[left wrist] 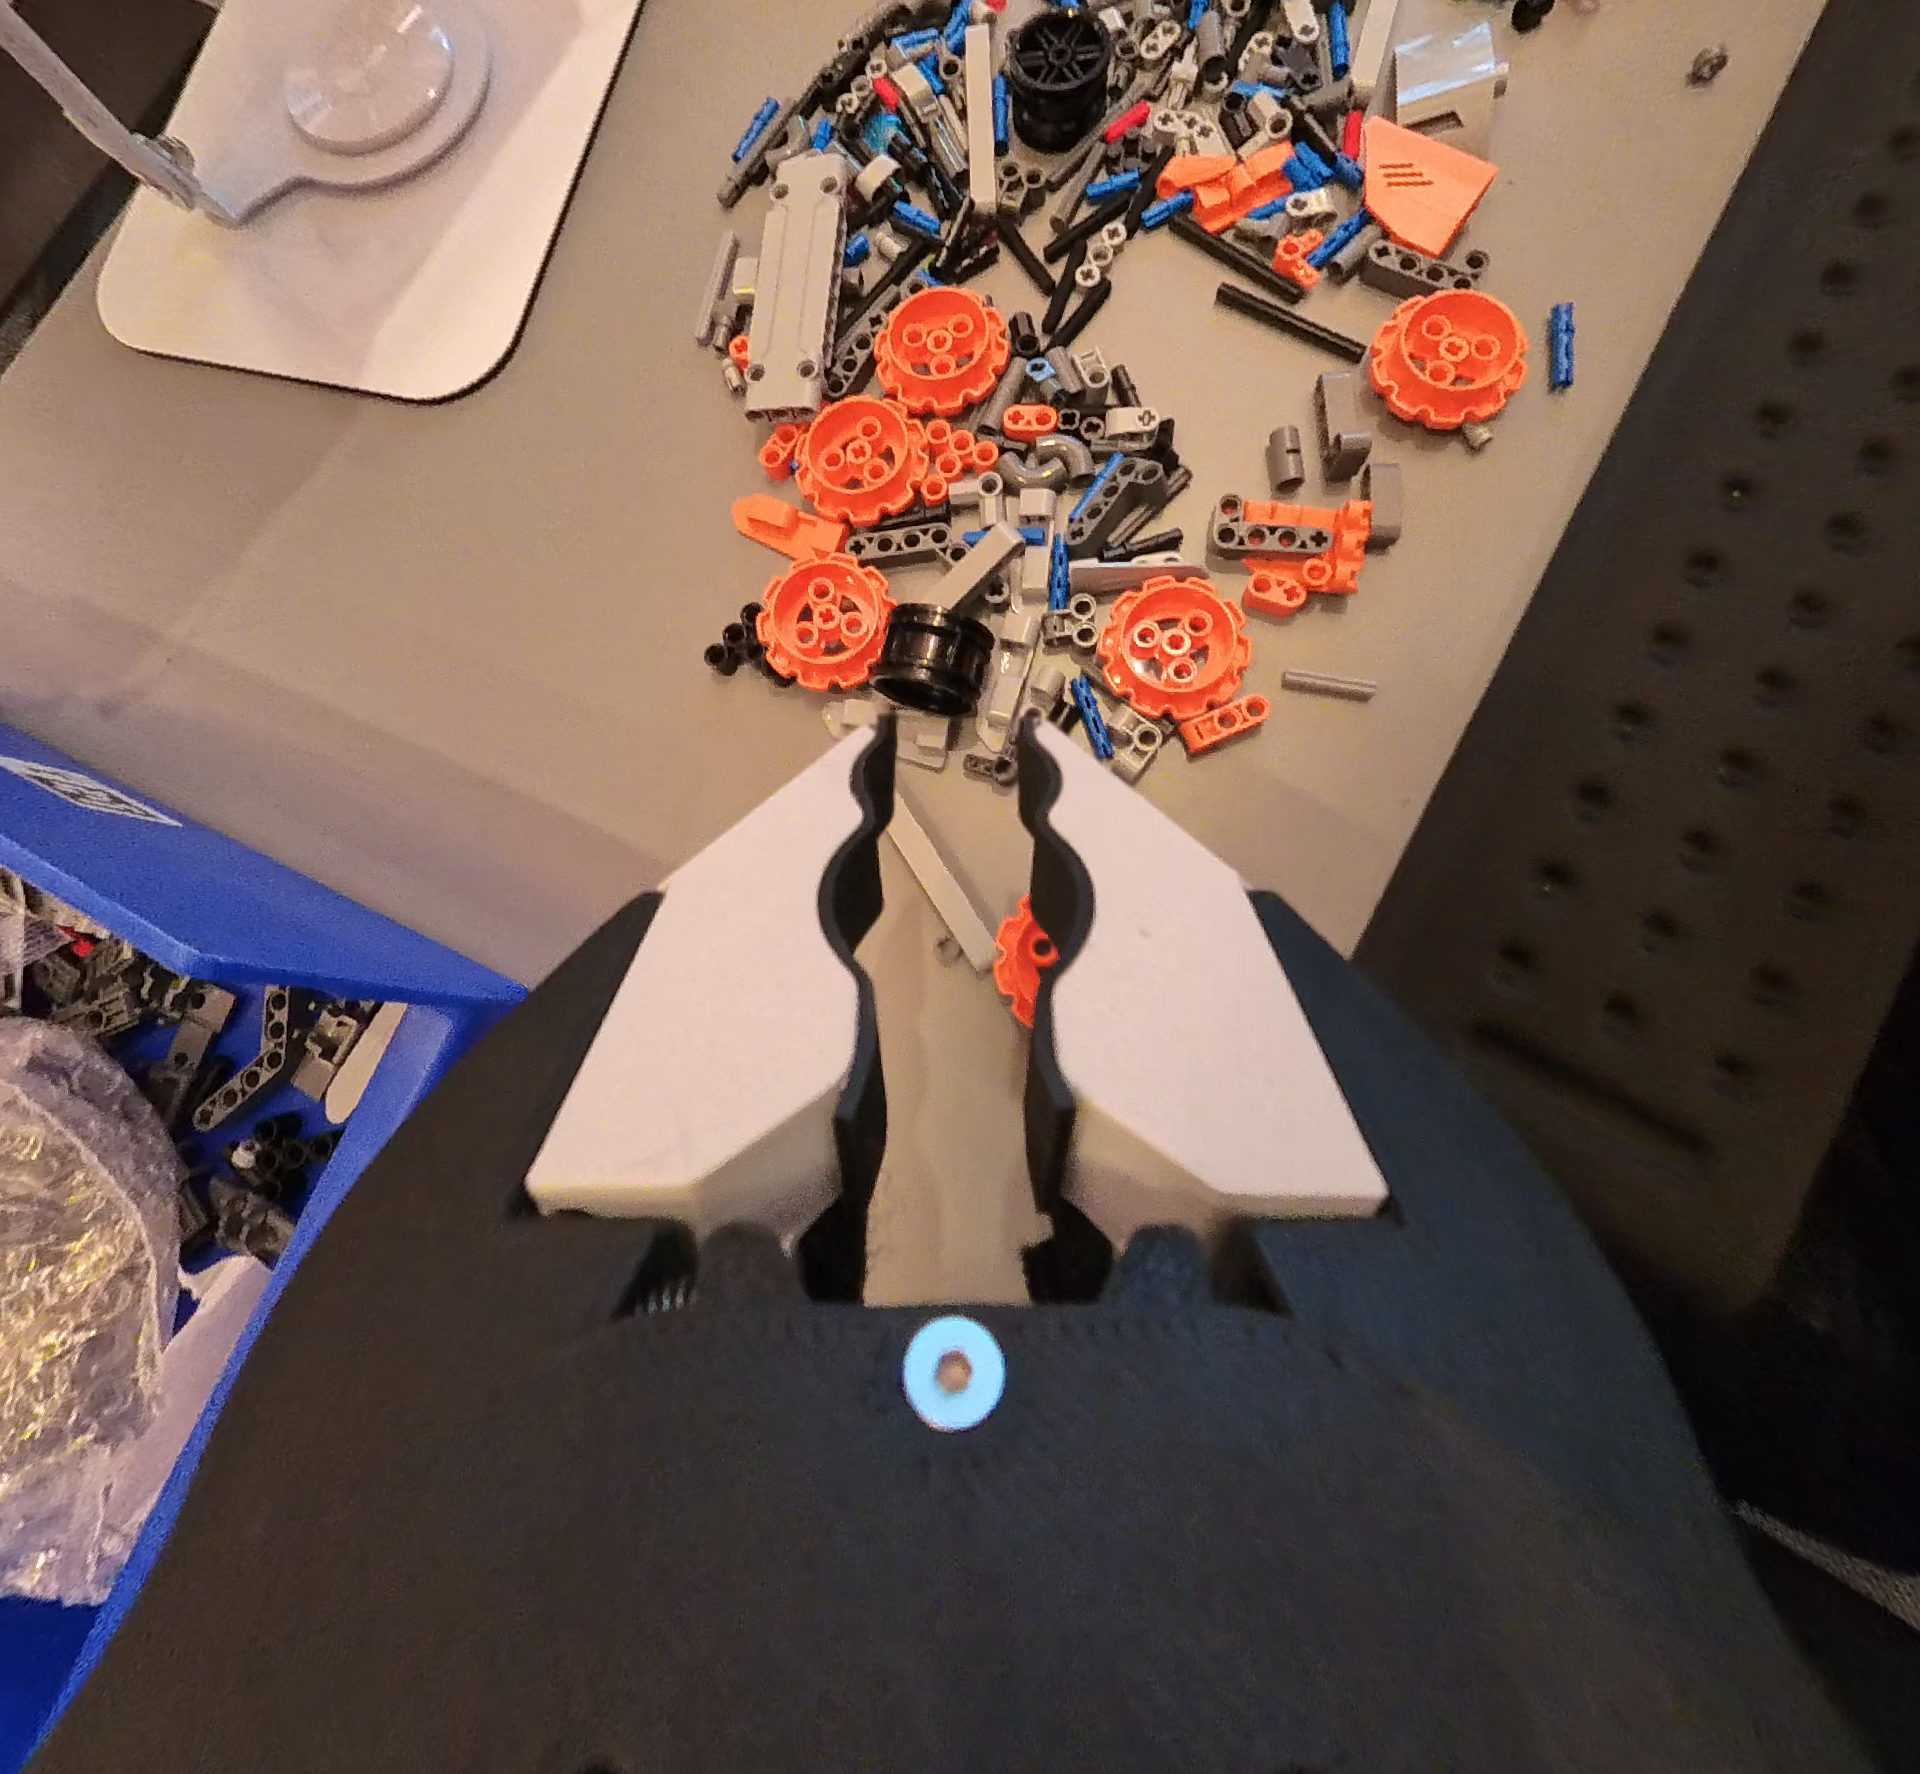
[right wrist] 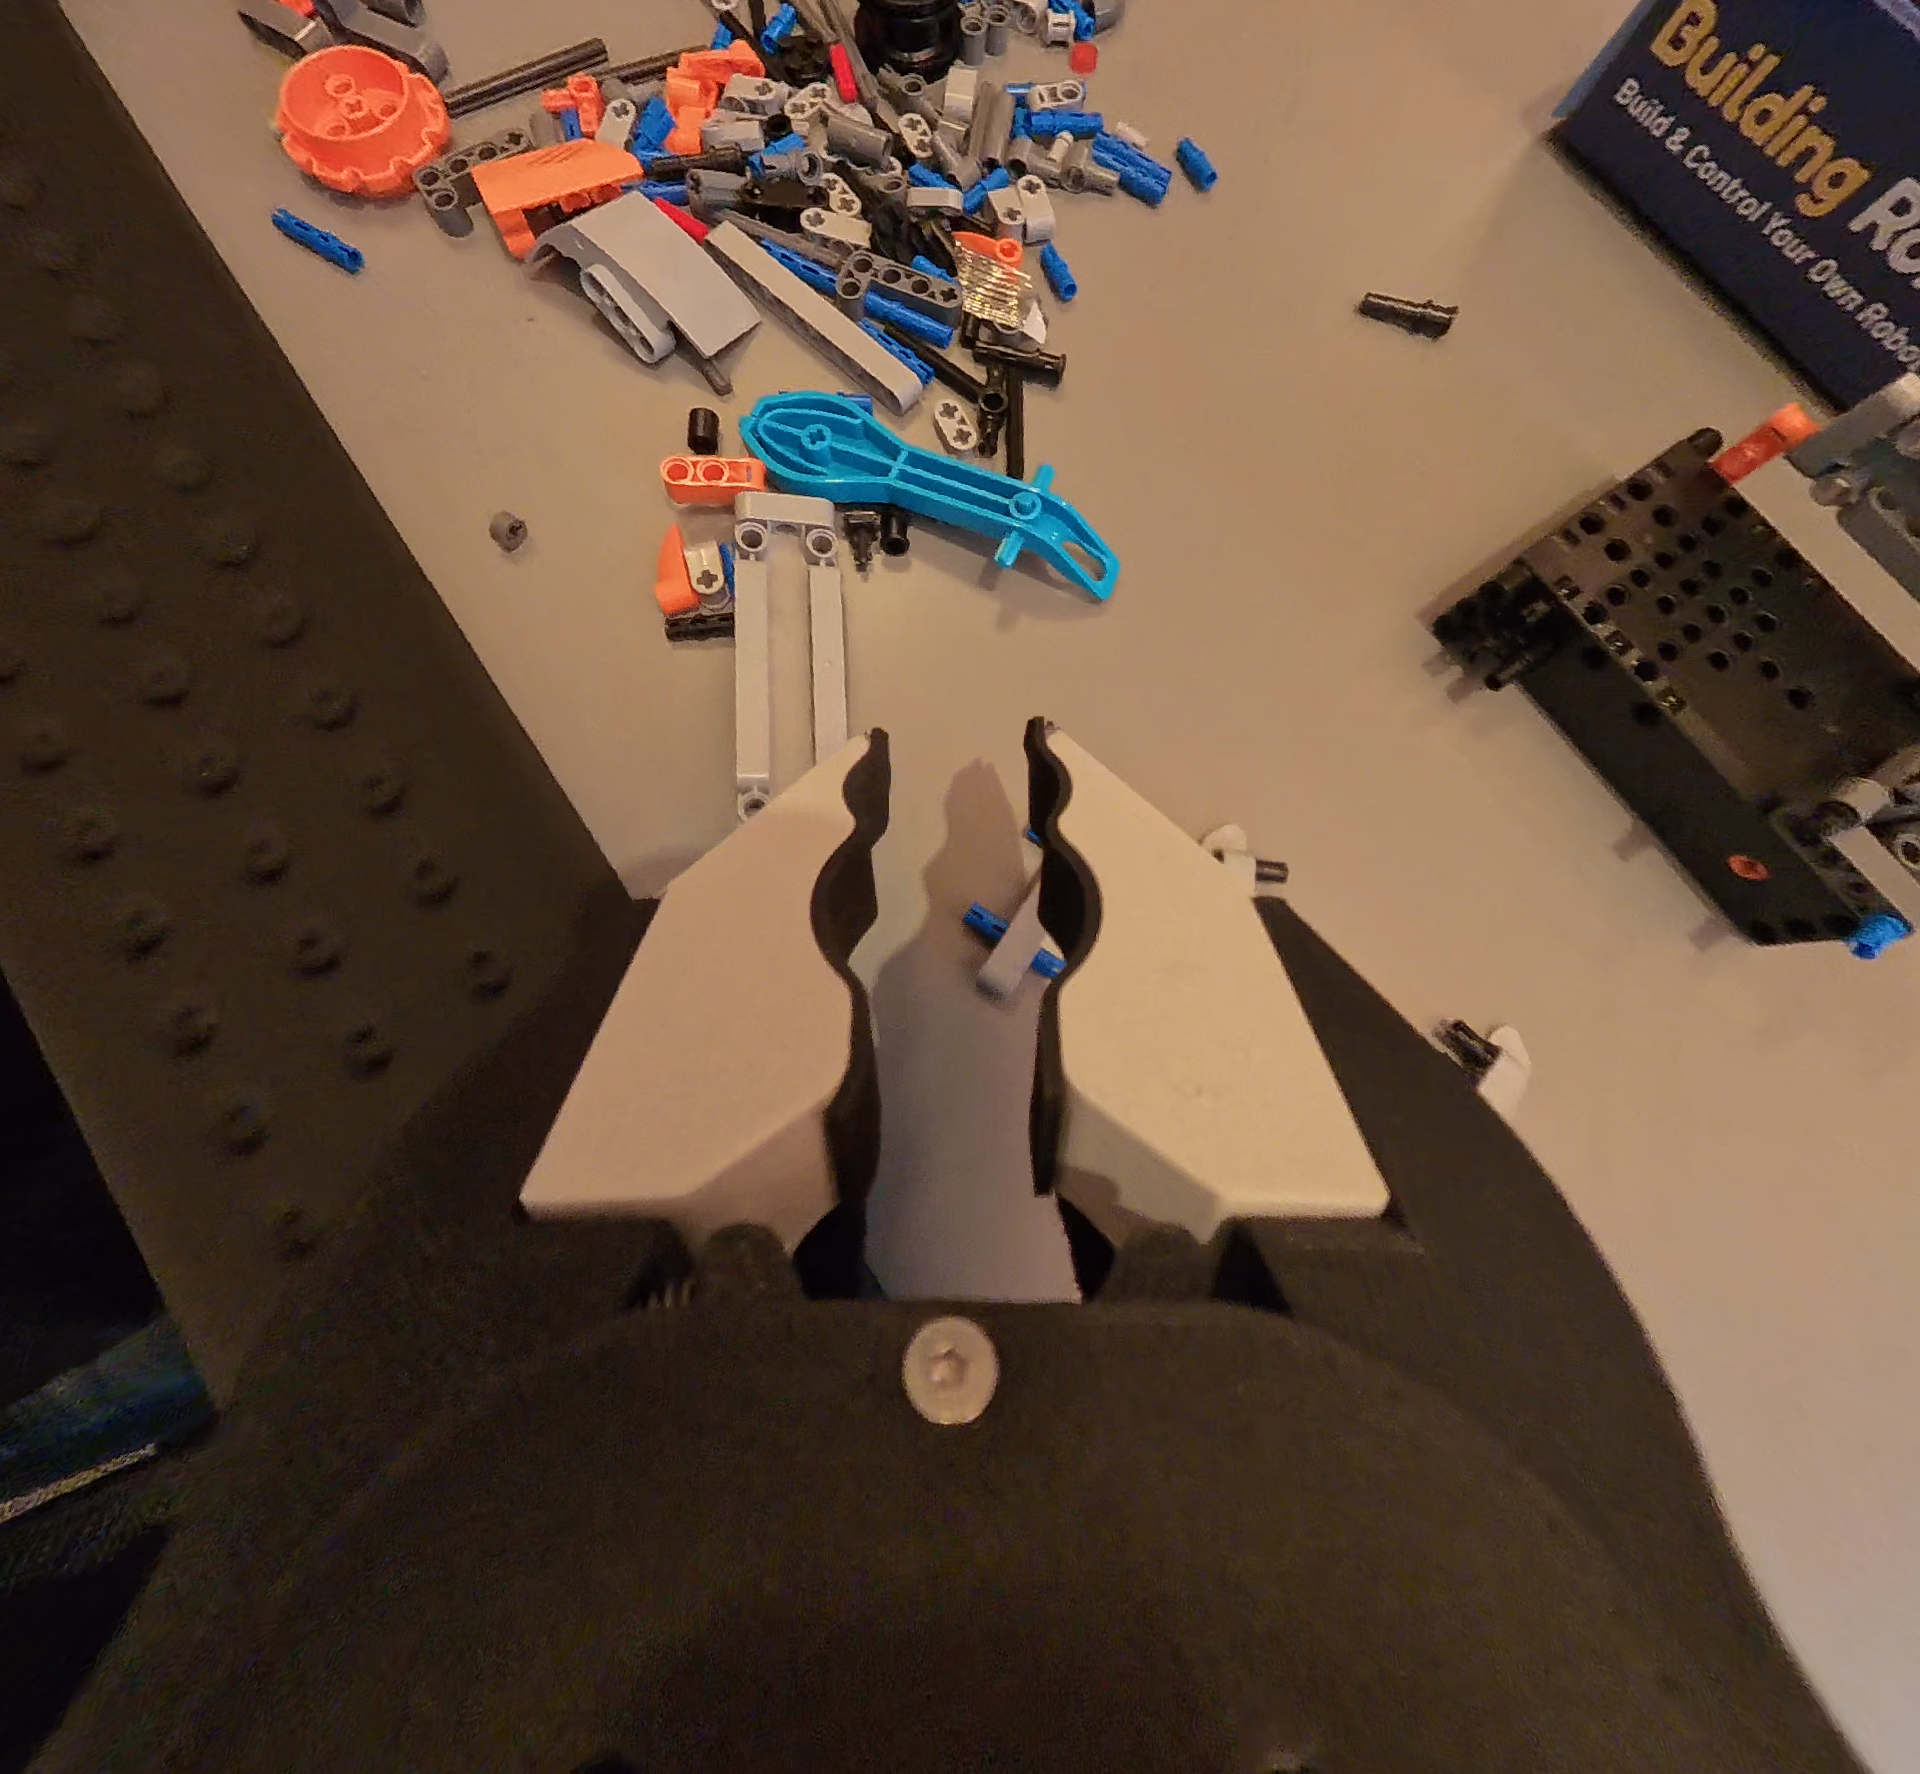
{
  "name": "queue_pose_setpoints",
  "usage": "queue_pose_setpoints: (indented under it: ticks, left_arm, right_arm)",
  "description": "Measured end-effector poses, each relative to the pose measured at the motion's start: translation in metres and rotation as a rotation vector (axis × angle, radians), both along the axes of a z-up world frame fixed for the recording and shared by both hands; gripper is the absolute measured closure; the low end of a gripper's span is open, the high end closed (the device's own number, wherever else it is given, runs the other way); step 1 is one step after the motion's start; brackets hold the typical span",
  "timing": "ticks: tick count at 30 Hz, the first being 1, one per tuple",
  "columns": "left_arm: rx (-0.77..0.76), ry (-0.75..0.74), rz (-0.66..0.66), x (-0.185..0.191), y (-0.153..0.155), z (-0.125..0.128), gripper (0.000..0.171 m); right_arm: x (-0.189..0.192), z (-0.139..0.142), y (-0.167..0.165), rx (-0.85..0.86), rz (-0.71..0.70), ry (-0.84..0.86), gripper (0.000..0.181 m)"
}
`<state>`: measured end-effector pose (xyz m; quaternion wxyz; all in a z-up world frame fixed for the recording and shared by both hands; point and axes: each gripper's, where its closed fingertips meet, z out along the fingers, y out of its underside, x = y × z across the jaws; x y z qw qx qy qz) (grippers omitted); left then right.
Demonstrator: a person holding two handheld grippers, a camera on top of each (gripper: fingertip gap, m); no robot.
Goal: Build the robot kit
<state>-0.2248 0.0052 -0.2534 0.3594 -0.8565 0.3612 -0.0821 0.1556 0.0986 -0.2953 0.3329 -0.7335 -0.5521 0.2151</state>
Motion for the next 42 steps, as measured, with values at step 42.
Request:
queue_pose_setpoints:
  ticks: [42]
  left_arm:
    - [0.003, -0.693, -0.433, 0.165, 0.029, 0.063, 0.167]
  right_arm:
    - [-0.149, 0.102, -0.057, 0.305, 0.325, 0.405, 0.158]
